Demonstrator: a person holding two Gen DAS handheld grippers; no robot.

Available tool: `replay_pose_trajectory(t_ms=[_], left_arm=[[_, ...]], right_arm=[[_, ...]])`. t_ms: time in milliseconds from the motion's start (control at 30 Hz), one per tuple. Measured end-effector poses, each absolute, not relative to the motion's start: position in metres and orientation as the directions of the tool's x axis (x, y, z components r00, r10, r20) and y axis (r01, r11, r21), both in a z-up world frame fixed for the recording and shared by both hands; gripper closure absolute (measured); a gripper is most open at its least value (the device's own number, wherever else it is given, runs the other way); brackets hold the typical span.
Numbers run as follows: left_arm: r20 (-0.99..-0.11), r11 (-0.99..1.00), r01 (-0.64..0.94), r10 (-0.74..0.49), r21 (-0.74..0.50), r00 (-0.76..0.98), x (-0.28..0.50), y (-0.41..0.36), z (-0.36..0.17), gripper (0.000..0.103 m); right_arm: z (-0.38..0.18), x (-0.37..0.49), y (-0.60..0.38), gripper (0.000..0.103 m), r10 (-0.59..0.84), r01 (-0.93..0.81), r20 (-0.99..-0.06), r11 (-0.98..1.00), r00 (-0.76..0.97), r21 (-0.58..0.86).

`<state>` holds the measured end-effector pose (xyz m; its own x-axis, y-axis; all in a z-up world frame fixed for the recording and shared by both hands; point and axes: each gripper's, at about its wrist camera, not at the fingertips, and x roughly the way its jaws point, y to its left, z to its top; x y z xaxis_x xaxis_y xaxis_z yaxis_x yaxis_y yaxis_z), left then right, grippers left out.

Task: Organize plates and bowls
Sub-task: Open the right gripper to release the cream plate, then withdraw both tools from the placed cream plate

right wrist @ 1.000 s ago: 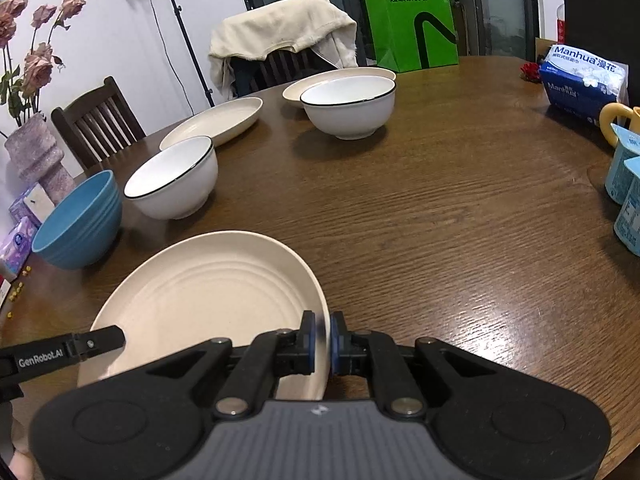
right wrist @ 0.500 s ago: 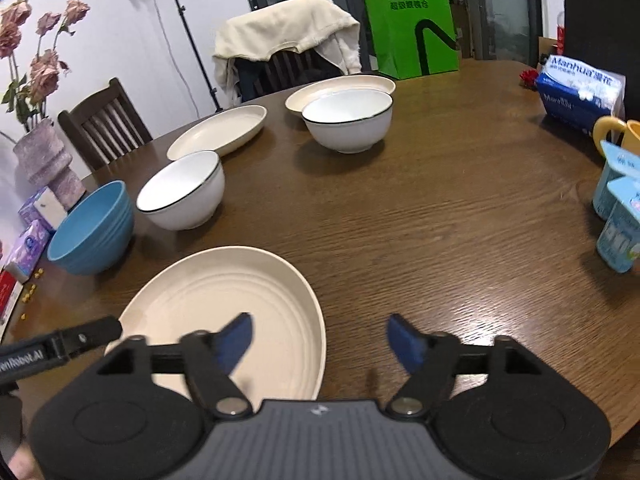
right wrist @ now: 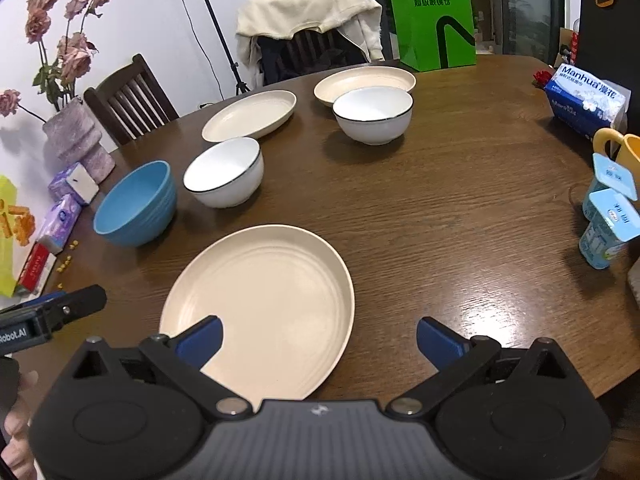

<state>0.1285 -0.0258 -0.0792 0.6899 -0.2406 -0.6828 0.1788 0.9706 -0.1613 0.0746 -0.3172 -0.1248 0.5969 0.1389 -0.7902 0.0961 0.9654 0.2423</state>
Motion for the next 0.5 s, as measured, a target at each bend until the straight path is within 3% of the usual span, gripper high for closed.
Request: replay_pose_trajectory(t_ms=[500], left_arm=[[-0.644, 0.967, 0.198, -0.253, -0.157, 0.723, 0.097, -0.017, 0.002, 0.0]], right_arm=[[-0.05, 0.05, -0.306, 0.0, 0.159, 0.073, -0.743, 0.96, 0.65, 0.269]])
